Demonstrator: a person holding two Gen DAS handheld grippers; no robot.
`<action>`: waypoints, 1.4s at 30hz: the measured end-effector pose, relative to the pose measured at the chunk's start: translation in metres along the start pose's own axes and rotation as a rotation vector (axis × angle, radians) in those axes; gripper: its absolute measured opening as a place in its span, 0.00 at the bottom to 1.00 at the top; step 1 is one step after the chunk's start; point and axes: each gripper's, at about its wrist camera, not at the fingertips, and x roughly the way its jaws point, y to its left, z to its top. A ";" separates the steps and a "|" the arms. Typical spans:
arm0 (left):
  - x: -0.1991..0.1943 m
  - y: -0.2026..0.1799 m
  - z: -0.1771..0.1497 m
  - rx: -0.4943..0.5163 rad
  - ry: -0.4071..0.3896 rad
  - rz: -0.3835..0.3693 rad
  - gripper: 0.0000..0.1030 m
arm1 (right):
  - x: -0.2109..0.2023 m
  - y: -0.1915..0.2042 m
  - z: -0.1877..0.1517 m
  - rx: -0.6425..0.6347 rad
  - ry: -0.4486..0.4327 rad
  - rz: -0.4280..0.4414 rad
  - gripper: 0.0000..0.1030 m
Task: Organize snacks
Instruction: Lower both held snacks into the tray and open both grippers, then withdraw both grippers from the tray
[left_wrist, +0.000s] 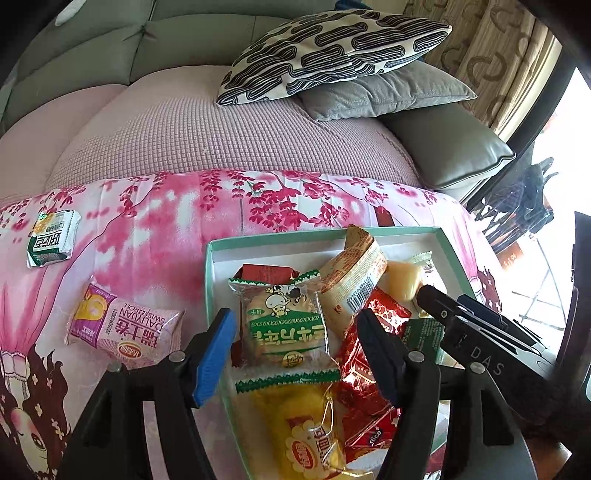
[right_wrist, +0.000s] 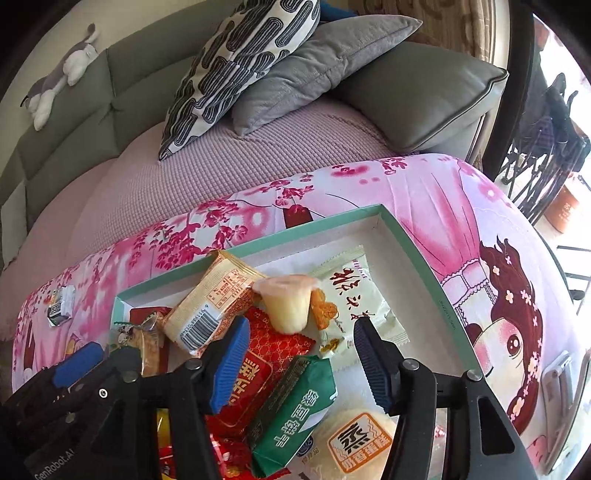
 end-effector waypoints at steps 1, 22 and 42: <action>-0.004 0.002 -0.003 -0.001 -0.004 0.005 0.67 | -0.004 0.001 -0.004 0.005 -0.002 0.001 0.61; -0.056 0.063 -0.063 -0.079 -0.059 0.184 0.67 | -0.060 0.042 -0.070 -0.045 -0.034 -0.021 0.61; -0.040 0.063 -0.070 -0.044 -0.097 0.286 0.91 | -0.040 0.040 -0.081 -0.060 -0.011 -0.037 0.97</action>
